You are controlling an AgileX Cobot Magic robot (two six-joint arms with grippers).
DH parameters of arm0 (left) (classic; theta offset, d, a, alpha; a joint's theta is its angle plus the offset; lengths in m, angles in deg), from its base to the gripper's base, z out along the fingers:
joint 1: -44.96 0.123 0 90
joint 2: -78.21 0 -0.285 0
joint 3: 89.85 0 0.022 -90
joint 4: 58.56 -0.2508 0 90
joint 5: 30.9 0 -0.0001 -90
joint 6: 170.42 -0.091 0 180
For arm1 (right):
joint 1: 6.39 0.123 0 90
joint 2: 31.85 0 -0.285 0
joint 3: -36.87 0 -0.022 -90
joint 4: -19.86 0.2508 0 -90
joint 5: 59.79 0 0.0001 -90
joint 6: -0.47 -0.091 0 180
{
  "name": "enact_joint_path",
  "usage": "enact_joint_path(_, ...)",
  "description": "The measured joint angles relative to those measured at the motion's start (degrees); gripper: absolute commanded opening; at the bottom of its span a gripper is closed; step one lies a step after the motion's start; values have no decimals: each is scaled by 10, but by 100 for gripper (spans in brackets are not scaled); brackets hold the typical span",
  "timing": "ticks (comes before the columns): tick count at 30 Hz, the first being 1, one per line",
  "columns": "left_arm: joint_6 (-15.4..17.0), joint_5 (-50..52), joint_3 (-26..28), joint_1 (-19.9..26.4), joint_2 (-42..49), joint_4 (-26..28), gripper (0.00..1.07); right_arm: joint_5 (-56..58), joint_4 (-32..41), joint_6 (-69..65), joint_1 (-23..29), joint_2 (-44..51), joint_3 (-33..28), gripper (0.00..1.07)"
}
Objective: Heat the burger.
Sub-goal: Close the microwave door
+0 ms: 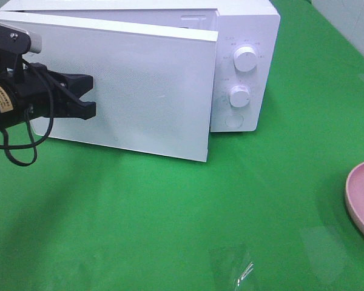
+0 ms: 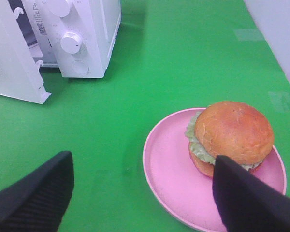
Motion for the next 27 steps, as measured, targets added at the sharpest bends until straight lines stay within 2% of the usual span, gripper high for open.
enact_joint_path(8, -6, -15, 37, -40, -26, 28, 0, 0, 0, 0, 0, 0, 0, 76)
enact_joint_path(10, -15, -34, 67, -61, -43, 51, 0, 0, 0, 0, 0, 0, 0, 76)
enact_joint_path(15, -18, -53, 100, -83, -61, 77, 0, 0, 0, 0, 0, 0, 0, 76)
enact_joint_path(22, -48, -87, 149, -122, -92, 106, 0, 0, 1, 0, 0, 0, 0, 76)
enact_joint_path(25, -63, -96, 174, -140, -106, 151, 0, 0, 1, 0, 0, 0, 0, 76)
enact_joint_path(26, -63, -96, 174, -140, -106, 151, 0, 0, 1, 0, 0, 0, 0, 76)
enact_joint_path(27, -80, -103, 184, -151, -112, 182, 0, 0, 1, 0, 0, 0, 0, 76)
